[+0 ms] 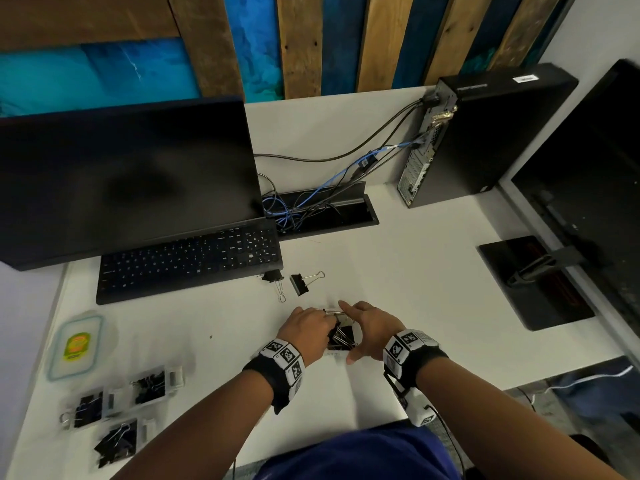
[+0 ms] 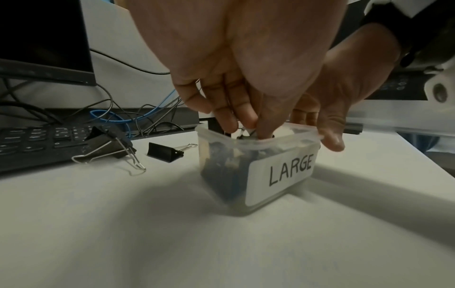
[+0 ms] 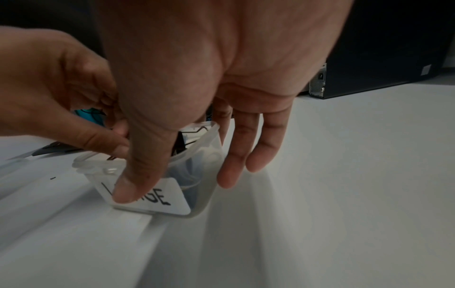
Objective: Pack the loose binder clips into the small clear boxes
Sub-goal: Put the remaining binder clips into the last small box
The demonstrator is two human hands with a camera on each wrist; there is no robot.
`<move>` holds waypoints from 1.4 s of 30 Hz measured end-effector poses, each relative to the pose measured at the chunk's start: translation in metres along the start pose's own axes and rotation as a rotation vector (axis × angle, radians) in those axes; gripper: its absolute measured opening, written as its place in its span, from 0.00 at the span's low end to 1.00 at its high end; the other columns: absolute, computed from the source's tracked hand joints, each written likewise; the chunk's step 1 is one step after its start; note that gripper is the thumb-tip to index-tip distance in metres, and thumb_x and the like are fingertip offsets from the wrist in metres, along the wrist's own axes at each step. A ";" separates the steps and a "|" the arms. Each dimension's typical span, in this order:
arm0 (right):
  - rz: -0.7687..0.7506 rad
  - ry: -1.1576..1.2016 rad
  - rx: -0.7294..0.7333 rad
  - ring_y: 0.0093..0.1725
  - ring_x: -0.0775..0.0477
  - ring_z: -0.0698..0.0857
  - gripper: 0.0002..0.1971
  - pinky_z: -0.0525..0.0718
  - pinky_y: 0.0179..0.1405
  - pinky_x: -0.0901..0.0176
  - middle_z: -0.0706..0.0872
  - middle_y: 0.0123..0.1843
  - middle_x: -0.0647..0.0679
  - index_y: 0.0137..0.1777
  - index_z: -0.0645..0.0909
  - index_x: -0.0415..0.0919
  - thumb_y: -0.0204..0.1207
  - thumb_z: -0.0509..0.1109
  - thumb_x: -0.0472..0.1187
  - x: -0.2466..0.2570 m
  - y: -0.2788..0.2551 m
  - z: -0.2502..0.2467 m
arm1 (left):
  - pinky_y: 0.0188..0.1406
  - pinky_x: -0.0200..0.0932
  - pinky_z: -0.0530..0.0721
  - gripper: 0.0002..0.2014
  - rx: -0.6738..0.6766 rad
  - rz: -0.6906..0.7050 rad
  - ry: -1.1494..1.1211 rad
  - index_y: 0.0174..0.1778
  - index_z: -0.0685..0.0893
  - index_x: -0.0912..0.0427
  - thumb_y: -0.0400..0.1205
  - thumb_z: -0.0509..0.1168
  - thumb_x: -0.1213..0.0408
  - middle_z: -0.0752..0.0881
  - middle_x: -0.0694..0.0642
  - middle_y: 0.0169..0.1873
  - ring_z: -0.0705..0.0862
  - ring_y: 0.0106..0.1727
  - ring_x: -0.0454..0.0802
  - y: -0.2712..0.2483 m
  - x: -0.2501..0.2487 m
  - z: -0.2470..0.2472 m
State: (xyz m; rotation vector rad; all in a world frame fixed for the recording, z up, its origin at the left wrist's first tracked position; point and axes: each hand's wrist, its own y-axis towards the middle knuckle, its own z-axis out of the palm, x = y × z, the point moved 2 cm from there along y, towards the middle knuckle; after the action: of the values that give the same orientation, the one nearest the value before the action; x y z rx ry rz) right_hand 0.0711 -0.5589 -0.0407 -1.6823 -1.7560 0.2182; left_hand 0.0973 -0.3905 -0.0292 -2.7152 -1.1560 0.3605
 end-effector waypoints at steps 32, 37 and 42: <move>0.003 0.030 0.026 0.74 0.46 0.76 0.61 0.78 0.65 0.53 0.66 0.79 0.54 0.87 0.48 0.60 0.60 0.85 0.55 -0.002 0.002 -0.001 | 0.50 0.47 0.83 0.01 0.088 -0.497 -0.309 0.48 0.77 0.51 0.84 0.62 0.59 0.77 0.53 0.52 0.80 0.46 0.51 -0.018 0.101 0.029; 0.003 0.046 0.027 0.75 0.45 0.75 0.61 0.78 0.67 0.52 0.65 0.81 0.53 0.87 0.48 0.60 0.60 0.86 0.55 -0.002 0.003 -0.002 | 0.54 0.45 0.81 0.08 -0.234 -0.548 -0.505 0.59 0.81 0.54 0.85 0.63 0.61 0.73 0.52 0.59 0.83 0.52 0.54 -0.026 0.097 -0.004; -0.001 0.050 0.019 0.73 0.45 0.75 0.61 0.78 0.66 0.53 0.67 0.79 0.53 0.87 0.48 0.59 0.60 0.85 0.57 0.002 0.003 -0.001 | 0.64 0.45 0.80 0.23 -0.246 -0.301 -0.482 0.76 0.72 0.49 0.84 0.64 0.53 0.72 0.49 0.69 0.80 0.61 0.50 -0.019 0.047 -0.050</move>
State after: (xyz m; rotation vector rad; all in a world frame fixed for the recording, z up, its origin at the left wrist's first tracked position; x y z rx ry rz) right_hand 0.0748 -0.5570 -0.0409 -1.6589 -1.7129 0.1905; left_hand 0.1297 -0.3461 0.0160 -2.6640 -1.8139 0.9148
